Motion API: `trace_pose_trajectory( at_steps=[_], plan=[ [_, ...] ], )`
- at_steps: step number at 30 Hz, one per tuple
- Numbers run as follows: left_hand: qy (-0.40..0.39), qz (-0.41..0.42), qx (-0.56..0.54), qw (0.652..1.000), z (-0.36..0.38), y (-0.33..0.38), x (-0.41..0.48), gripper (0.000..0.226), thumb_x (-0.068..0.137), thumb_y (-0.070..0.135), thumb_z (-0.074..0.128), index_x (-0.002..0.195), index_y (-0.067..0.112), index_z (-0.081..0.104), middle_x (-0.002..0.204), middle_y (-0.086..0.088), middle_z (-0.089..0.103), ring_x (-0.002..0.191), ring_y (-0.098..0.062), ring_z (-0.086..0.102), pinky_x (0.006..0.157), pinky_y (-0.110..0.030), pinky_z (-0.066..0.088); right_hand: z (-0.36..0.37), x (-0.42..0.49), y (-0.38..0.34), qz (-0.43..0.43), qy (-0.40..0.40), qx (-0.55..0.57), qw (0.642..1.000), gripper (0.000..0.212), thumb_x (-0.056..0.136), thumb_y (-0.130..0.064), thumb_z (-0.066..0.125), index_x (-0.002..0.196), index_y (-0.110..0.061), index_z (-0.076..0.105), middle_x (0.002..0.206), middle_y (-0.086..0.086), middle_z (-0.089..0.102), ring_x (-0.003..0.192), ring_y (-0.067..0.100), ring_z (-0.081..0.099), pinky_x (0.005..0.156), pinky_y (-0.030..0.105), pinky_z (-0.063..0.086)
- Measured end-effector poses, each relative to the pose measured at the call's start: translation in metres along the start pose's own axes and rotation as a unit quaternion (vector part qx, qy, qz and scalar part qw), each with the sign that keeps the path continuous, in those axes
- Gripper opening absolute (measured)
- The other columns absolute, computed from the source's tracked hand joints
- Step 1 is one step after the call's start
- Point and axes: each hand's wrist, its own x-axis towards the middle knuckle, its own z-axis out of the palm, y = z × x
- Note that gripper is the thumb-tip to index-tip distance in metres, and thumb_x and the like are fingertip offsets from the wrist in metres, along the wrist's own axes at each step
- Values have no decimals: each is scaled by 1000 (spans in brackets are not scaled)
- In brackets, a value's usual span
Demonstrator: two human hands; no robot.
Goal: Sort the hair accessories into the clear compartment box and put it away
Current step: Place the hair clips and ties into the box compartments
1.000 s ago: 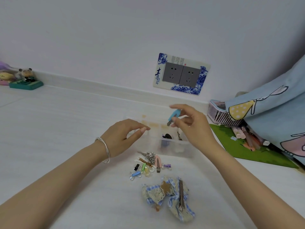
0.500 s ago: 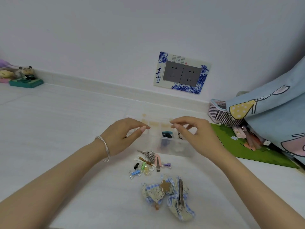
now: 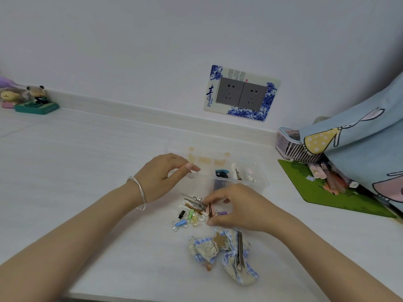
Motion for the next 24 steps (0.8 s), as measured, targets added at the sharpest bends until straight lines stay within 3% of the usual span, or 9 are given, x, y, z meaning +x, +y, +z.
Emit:
trace_pose_trajectory(
  at_steps=[8, 12, 16, 19, 24],
  plan=[
    [5, 2, -3, 1000, 1, 0, 0, 42, 91, 50, 26, 104, 38, 64, 95, 17, 69, 101, 4, 53, 91, -26, 42, 7, -9, 6, -30, 77, 72, 994, 25, 87, -32, 62, 110, -26, 69, 105, -9, 73, 88, -6, 61, 79, 6, 45],
    [7, 1, -6, 1000, 1, 0, -1, 42, 91, 51, 25, 103, 39, 64, 95, 18, 69, 101, 3, 53, 91, -27, 43, 6, -13, 14, -49, 175, 144, 973, 17, 85, -24, 66, 100, -23, 73, 97, -12, 73, 87, -6, 66, 80, 8, 48],
    [10, 4, -4, 1000, 1, 0, -1, 43, 90, 52, 25, 103, 39, 64, 95, 18, 69, 102, 3, 53, 91, -28, 43, -19, -9, 13, -76, 319, 206, 922, 18, 81, -26, 65, 98, -24, 72, 91, -22, 69, 88, -8, 66, 80, 8, 48],
    [10, 5, -1, 1000, 1, 1, 0, 46, 90, 54, 23, 103, 39, 64, 95, 18, 69, 101, 3, 53, 91, -28, 43, -32, 9, 24, -48, 352, 176, 918, 14, 84, -27, 65, 91, -23, 76, 91, -15, 73, 89, -2, 67, 83, 18, 51],
    [12, 0, -1, 1000, 1, 0, -1, 47, 89, 55, 22, 102, 39, 65, 96, 21, 67, 102, 5, 52, 91, -26, 43, -27, 39, 43, 23, 280, 90, 955, 12, 78, -35, 69, 78, -26, 76, 80, -17, 70, 86, 5, 62, 83, 38, 50]
  ],
)
